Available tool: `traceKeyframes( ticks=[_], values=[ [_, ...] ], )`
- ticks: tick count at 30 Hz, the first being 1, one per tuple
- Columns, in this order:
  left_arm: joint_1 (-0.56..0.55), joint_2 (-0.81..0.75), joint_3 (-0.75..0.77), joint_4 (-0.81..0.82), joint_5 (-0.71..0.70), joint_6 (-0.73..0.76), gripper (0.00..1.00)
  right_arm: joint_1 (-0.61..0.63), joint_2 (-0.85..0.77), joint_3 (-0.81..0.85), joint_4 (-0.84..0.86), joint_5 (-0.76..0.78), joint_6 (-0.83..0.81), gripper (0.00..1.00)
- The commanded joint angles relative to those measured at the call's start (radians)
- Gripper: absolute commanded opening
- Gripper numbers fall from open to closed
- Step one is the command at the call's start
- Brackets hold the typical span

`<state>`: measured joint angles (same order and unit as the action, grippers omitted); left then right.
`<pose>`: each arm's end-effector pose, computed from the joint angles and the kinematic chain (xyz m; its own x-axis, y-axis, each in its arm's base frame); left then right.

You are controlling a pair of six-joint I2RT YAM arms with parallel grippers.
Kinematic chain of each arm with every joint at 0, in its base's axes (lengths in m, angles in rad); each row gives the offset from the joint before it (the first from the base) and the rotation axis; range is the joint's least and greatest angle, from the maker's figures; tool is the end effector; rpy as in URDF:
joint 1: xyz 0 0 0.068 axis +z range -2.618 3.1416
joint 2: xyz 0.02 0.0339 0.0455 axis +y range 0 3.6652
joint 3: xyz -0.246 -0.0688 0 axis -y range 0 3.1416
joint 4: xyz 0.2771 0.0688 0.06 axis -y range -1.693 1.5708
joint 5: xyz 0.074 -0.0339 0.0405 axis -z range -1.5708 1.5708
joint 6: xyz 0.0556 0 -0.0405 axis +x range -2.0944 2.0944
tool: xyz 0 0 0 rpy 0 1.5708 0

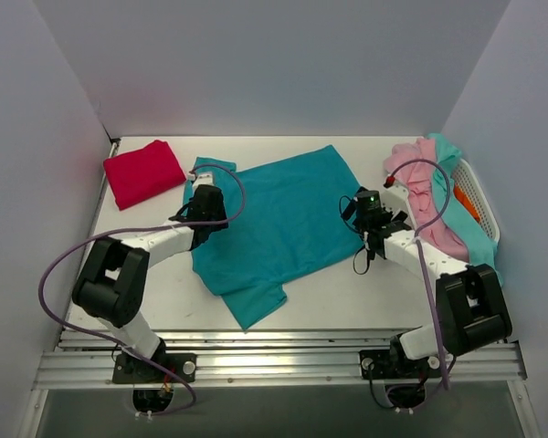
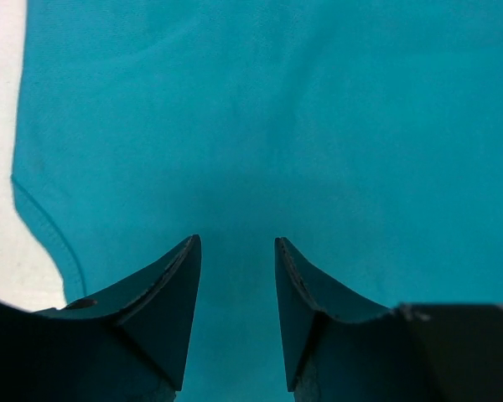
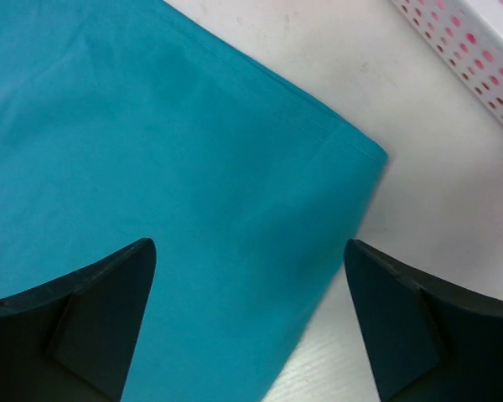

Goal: Fold and stack the t-shirts
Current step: Flatten out the tshirt

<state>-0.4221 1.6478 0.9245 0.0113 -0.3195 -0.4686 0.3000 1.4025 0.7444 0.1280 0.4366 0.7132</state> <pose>0.3559 -0.1407 0.1375 -0.6095 -0.1963 -0.7681 -0.1157 0.9805 -0.1588 0.3337 0.0786 0.1711 -0.3125 0.5239 -0.7924 0.3771 0.8340 0.4028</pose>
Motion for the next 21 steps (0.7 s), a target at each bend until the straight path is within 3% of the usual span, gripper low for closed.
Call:
traceKeyframes(
  ticks=[1,2,5,7,9,14,21],
  values=[
    [0.006,0.052,0.094,0.055,-0.03,-0.024,0.49,-0.004,0.07,0.105,0.085,-0.021,-0.015,0.86],
    [0.016,0.07,0.106,0.05,-0.038,-0.025,0.48,-0.005,0.093,0.134,0.096,-0.024,-0.03,0.81],
    [0.039,0.084,0.145,0.029,-0.064,-0.036,0.48,-0.009,0.231,0.278,0.131,-0.029,-0.063,0.51],
    [0.052,0.09,0.168,0.015,-0.085,-0.041,0.48,-0.022,0.366,0.414,0.137,-0.059,-0.07,0.21],
    [0.08,0.095,0.181,0.004,-0.093,-0.053,0.48,-0.024,0.482,0.485,0.186,-0.094,-0.083,0.0],
    [0.124,0.138,0.246,-0.059,-0.118,-0.051,0.47,-0.027,0.687,0.747,0.174,-0.143,-0.101,0.0],
    [0.172,0.234,0.309,-0.083,-0.098,-0.071,0.44,-0.038,0.953,0.99,0.18,-0.226,-0.116,0.0]
  ],
)
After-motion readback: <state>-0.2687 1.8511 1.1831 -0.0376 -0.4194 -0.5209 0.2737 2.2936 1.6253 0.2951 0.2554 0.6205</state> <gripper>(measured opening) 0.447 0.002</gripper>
